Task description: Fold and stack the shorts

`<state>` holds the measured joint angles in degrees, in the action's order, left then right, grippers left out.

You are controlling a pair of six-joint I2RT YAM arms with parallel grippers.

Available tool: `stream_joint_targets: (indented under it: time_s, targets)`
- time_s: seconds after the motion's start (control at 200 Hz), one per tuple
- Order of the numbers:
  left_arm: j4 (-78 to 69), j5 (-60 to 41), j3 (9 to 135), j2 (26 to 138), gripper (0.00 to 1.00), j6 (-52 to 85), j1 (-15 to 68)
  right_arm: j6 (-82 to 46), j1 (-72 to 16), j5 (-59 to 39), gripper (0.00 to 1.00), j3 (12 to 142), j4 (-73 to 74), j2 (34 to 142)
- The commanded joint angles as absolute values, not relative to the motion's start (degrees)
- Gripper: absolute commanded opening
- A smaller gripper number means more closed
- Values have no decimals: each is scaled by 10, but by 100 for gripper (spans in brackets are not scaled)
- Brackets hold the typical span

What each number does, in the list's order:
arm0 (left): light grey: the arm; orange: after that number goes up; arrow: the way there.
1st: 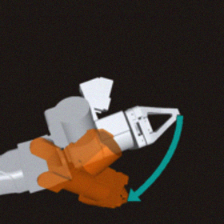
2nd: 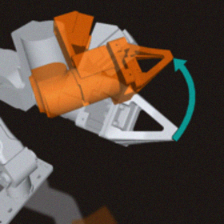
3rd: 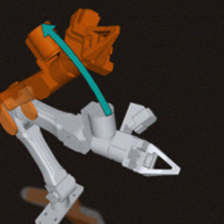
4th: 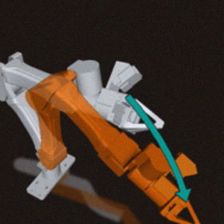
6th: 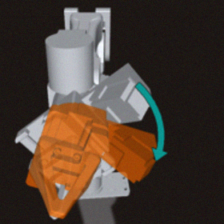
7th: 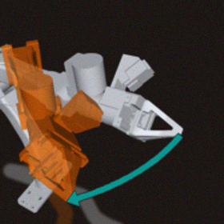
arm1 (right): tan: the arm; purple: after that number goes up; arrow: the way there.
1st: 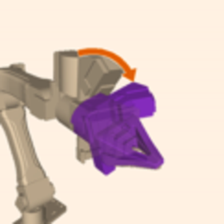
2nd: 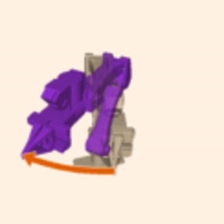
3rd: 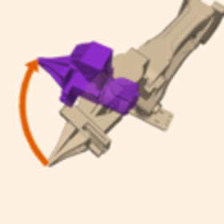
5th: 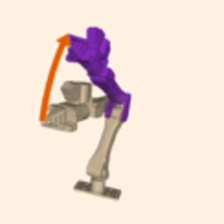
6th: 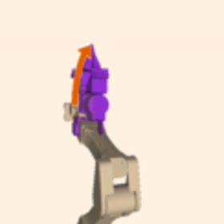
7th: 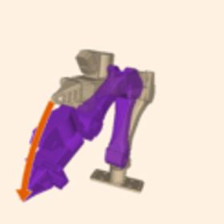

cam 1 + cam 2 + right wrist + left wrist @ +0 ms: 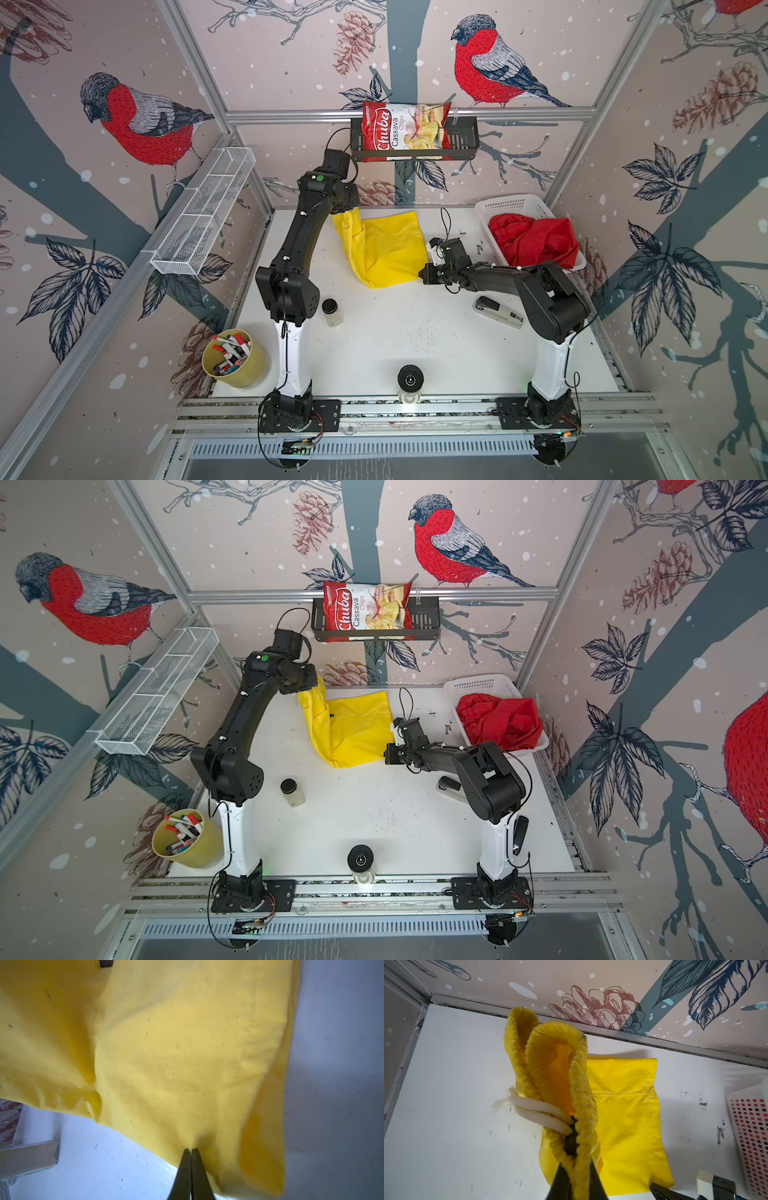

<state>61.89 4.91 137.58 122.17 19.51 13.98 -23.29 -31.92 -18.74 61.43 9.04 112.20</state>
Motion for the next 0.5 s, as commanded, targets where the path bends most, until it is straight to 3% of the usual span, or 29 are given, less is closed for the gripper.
stream_joint_targets:
  time_s: [0.0,0.495]
  targets:
    - [633,92,1391,1228,0,177,161,-252,-318,-180,0,601,124,1125]
    - [572,47,1412,1324,0,218,277,-276,-317,-202,0,571,163,1162]
